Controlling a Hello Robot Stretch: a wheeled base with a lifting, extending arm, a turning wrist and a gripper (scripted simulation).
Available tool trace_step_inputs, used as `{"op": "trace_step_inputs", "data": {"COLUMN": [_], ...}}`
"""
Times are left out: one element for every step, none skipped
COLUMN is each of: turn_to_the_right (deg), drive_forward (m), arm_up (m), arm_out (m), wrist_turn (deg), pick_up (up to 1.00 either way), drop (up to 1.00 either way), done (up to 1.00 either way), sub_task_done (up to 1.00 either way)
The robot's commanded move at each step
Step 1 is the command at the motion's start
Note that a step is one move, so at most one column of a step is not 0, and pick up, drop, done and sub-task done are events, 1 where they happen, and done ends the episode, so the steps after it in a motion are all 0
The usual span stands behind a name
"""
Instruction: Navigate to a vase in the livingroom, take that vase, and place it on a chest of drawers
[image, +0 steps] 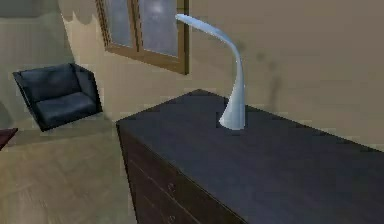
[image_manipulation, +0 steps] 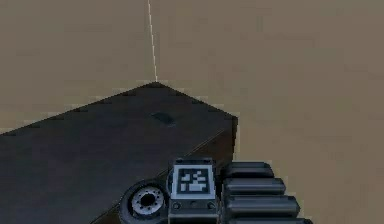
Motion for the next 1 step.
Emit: {"op": "trace_step_inputs", "data": {"turn_to_the_right": [33.0], "drive_forward": [0.0], "arm_up": [0.0], "arm_out": [0.0], "wrist_turn": [0.0], "pick_up": [0.0], "drop": [0.0], "done": [0.0], "sub_task_done": [0.0]}}
